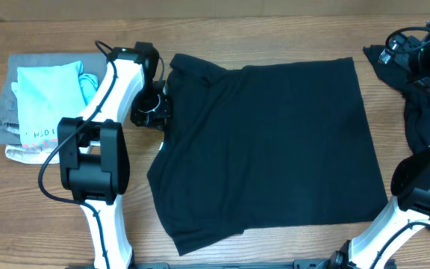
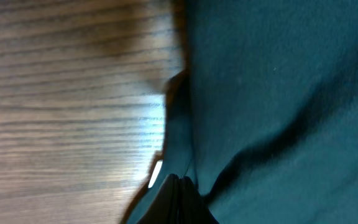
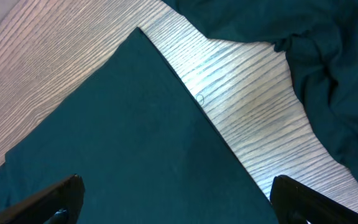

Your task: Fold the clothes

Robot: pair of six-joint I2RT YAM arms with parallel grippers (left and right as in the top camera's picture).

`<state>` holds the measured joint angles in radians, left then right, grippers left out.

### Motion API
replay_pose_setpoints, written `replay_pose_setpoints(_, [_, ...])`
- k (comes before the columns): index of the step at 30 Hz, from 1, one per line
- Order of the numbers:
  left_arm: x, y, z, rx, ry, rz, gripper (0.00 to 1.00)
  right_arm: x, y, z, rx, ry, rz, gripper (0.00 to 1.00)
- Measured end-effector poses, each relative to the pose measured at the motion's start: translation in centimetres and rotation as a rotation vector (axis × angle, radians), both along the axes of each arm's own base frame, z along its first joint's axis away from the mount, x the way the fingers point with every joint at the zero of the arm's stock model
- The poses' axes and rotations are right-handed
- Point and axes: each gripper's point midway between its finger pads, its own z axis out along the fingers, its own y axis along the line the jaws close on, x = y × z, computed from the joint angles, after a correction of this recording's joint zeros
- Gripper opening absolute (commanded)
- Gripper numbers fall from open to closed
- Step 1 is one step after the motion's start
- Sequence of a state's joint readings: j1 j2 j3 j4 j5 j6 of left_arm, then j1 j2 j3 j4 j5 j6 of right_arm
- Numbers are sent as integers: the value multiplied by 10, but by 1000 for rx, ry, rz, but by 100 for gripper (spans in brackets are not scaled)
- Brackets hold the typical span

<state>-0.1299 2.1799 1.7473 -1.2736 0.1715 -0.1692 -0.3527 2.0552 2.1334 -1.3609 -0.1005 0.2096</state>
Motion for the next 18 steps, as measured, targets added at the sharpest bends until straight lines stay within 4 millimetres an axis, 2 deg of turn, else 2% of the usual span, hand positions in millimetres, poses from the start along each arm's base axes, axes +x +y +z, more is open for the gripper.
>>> replay_pose_setpoints(14, [-5, 0, -30, 15, -11, -6, 4, 0, 0, 0, 0, 1, 1, 100])
replay_pose_setpoints(18, [-4, 0, -32, 14, -19, -2, 4, 0, 0, 0, 0, 0, 0, 100])
